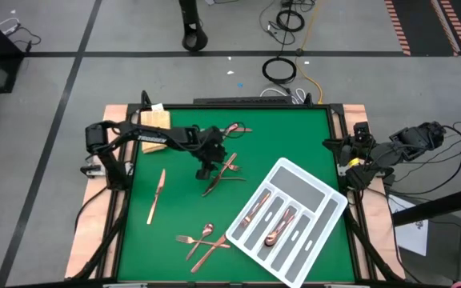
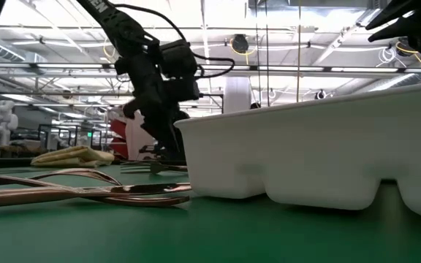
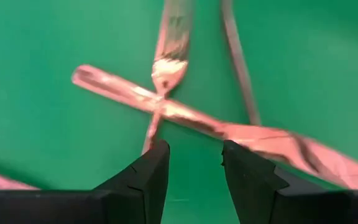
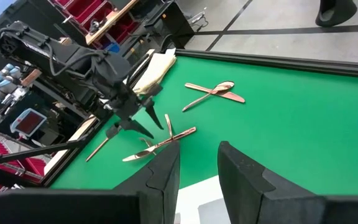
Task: Sort silverware
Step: Put the bronze fork into the silverware tray
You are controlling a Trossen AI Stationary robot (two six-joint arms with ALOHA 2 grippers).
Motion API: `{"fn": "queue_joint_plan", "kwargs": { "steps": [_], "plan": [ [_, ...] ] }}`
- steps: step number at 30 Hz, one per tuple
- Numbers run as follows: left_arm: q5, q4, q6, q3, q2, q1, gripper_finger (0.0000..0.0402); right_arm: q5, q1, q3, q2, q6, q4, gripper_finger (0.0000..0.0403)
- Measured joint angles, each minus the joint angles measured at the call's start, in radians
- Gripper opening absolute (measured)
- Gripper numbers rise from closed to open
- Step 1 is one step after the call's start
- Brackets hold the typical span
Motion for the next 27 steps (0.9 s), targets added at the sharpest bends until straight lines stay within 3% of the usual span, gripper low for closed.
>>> {"fn": "queue_joint_plan", "kwargs": {
  "steps": [4, 27],
  "plan": [
    [-0.047, 0.030, -0.002, 0.000, 0.007, 0.001, 0.0157, 0.000, 0.000, 0.000, 0.000, 0.000, 0.000, 0.0098],
    [-0.059, 0.087, 0.024, 0.012, 0.107, 0.008, 0.0146, 0.000, 0.000, 0.000, 0.000, 0.012, 0.000, 0.0098]
  ]
}}
